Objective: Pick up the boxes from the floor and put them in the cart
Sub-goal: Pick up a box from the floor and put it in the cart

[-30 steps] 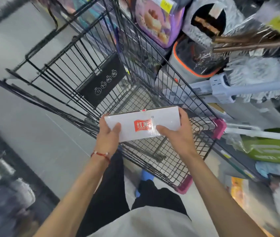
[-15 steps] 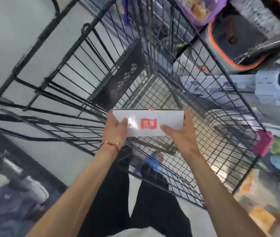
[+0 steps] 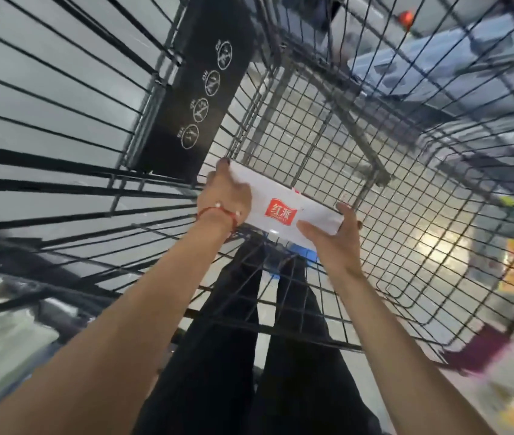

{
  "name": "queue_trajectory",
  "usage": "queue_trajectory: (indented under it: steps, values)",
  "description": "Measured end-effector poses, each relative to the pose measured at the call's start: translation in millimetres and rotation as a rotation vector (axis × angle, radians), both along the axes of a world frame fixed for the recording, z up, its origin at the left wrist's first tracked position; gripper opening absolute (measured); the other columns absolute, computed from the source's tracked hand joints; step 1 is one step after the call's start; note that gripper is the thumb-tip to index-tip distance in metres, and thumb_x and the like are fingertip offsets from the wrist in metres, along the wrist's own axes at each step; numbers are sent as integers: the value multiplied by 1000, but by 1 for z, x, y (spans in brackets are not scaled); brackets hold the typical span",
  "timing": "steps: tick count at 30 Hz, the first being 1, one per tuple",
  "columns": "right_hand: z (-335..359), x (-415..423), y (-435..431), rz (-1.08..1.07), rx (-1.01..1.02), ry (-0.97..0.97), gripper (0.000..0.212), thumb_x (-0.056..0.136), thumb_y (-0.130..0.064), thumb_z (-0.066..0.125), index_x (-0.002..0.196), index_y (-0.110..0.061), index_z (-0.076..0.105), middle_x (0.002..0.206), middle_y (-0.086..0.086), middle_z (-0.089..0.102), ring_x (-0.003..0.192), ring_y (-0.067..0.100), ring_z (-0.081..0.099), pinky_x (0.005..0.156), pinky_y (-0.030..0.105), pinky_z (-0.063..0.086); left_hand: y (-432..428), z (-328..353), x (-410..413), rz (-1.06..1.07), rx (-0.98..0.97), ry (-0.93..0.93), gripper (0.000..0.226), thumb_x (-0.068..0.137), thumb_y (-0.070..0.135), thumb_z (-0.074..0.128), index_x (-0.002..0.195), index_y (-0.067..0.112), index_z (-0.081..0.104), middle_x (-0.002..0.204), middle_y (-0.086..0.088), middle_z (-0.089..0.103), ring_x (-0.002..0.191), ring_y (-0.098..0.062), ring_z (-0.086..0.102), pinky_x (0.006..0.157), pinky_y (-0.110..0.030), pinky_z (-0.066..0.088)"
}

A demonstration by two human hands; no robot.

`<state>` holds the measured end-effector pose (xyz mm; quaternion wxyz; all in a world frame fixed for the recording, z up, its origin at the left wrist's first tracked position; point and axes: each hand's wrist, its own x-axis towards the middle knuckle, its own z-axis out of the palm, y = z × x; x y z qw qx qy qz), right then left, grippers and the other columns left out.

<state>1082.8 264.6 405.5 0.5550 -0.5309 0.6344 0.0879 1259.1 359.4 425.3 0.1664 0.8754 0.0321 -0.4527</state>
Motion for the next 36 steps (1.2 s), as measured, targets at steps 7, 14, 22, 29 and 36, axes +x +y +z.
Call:
queue_trajectory:
  steps: [7, 14, 22, 29, 36]
  values:
    - [4, -16, -3, 39, -80, 57, 76, 79, -27, 88, 142, -30, 47, 117, -16, 61, 104, 2, 61, 98, 31, 50, 7, -7, -6, -101, 42, 31, 54, 100, 27, 50, 150, 26, 31, 118, -5, 57, 118, -31, 56, 100, -44, 44]
    - [1, -21, 9, 57, -73, 52, 57, 82, -16, 83, 129, -27, 53, 122, 4, 61, 98, 12, 61, 51, 3, 45, 3, -29, -1, -87, 120, 121, 52, 100, 18, 46, 150, 18, 30, 139, -15, 51, 126, -37, 51, 102, -48, 42]
    - [-1, -23, 17, 100, -23, 46, 52, 87, -14, 76, 133, -25, 55, 120, 2, 61, 89, 5, 61, 42, 10, 46, 14, -31, 4, -110, 192, 51, 43, 97, 21, 50, 139, 17, 43, 126, -14, 58, 107, -32, 56, 89, -46, 46]
    - [-5, -22, 17, 182, 16, 47, 59, 92, -11, 67, 145, -28, 49, 132, 3, 57, 106, 17, 61, 52, 8, 46, 20, -23, 3, -127, 239, 26, 38, 97, 17, 52, 135, 10, 51, 131, -16, 60, 114, -31, 56, 97, -41, 43]
    - [24, -25, -1, 249, 134, -24, 59, 99, -21, 62, 155, -20, 42, 140, 1, 52, 117, 19, 56, 63, 10, 49, 26, 15, -14, 35, 153, 122, 44, 95, 11, 55, 138, 4, 50, 137, -19, 57, 130, -37, 51, 113, -48, 39]
